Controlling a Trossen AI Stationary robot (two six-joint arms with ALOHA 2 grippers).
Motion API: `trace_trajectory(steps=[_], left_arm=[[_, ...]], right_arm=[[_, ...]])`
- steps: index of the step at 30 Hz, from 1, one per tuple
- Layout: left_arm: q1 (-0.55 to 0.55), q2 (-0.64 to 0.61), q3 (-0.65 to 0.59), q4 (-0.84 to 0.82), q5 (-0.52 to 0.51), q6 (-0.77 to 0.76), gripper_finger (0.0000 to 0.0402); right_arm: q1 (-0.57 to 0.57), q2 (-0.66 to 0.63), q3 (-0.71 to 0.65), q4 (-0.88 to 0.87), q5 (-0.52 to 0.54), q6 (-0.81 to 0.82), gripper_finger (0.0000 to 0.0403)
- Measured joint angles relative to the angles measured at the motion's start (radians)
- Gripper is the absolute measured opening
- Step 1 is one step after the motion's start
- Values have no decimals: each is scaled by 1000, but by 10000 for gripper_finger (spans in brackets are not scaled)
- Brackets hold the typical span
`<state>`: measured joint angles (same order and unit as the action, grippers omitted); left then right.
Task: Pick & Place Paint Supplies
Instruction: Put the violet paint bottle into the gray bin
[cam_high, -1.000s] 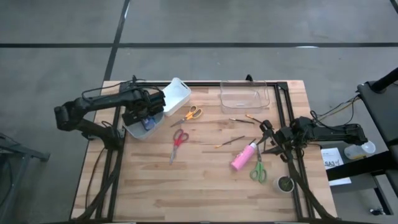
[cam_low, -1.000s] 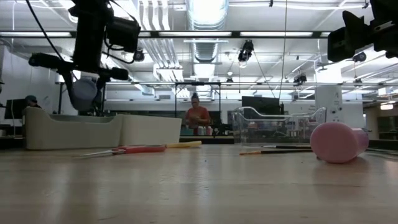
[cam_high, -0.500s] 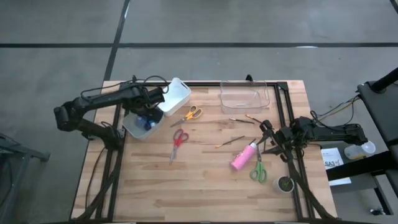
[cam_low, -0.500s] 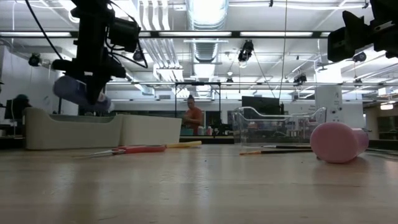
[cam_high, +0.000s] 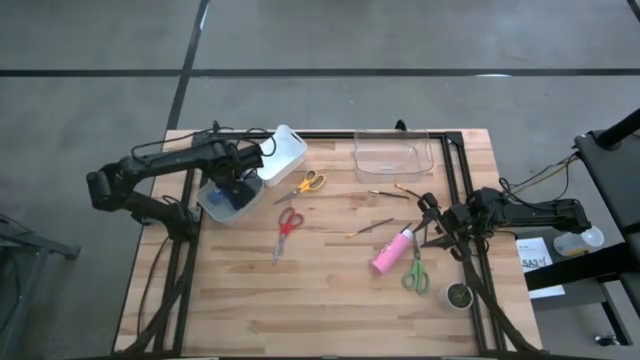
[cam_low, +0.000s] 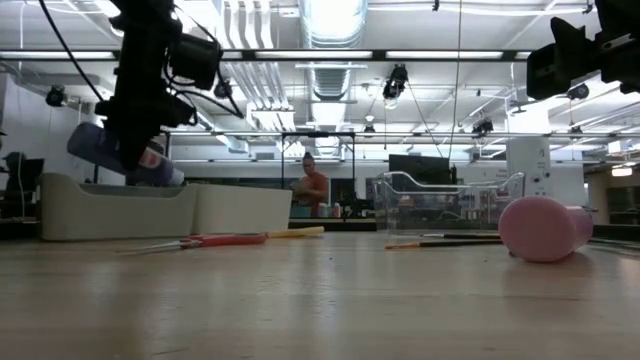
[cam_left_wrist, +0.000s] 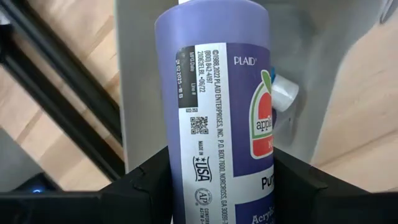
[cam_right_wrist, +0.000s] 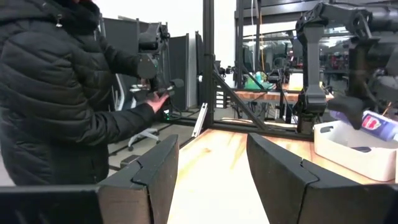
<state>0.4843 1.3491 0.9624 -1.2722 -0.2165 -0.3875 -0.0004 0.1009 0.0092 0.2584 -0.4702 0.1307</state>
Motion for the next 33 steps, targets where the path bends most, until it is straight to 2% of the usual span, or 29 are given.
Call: trace_trajectory(steps=[8,20,33], left_arm=[[0,0,-162,169,31,74,199],[0,-1,-183,199,44,21,201],[0,0,-179,228,61,-13,299]], right_arm=[[0,0,0,0,0,0,188],[0,0,0,0,0,0,188],[0,0,0,0,0,0,188]])
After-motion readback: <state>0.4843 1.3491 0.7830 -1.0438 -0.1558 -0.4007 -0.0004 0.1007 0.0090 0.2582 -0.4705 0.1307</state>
